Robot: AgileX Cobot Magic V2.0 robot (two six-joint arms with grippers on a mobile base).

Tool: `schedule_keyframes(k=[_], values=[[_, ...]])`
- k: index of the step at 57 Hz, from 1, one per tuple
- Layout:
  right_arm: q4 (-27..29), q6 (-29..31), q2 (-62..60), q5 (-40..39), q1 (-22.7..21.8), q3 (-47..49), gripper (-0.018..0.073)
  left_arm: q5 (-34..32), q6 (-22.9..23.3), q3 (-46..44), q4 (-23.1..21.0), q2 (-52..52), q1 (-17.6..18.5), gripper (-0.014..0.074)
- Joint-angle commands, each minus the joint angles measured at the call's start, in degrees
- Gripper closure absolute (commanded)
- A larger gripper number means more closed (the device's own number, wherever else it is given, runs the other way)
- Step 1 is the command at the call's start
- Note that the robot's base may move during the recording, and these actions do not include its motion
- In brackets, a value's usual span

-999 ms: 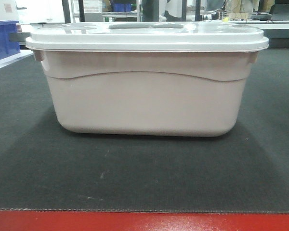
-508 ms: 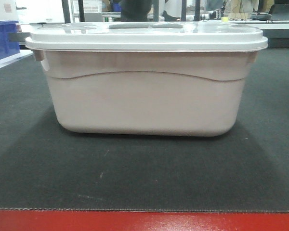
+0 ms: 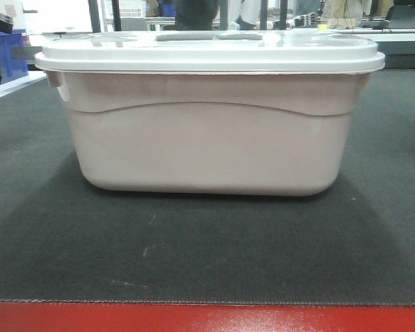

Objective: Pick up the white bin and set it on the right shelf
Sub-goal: 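Grip the white lid rims at both bin ends with both grippers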

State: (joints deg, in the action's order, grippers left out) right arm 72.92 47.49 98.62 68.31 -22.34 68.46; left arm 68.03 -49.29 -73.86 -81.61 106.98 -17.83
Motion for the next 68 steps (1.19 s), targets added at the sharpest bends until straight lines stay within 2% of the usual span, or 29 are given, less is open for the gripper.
schedule_keyframes(k=[1, 11, 26, 42, 68], values=[[4.83, 1.31, -1.06, 7.92, 2.21, 1.73, -0.0068, 8.76, -0.37, -1.90, -5.32, -2.46, 1.22, 0.0218], [7.45, 1.32, -0.41, 7.92, 5.40, 1.57, -0.0068, 8.76, 1.54, -1.90, -6.13, -2.46, 4.01, 0.0218], [9.64, 1.32, -0.41, 7.92, 6.87, 1.57, -0.0068, 8.76, 4.10, -1.90, -7.42, -2.46, 6.63, 0.0218], [11.56, 1.38, -0.35, 7.92, 8.34, 1.57, -0.0068, 8.76, 4.08, -1.90, -9.12, -2.46, 9.73, 0.0218], [11.73, 1.84, 0.89, 7.87, 12.16, 1.57, -0.0066, 8.76, 4.16, -1.90, -11.03, -1.68, 14.58, 0.0218]])
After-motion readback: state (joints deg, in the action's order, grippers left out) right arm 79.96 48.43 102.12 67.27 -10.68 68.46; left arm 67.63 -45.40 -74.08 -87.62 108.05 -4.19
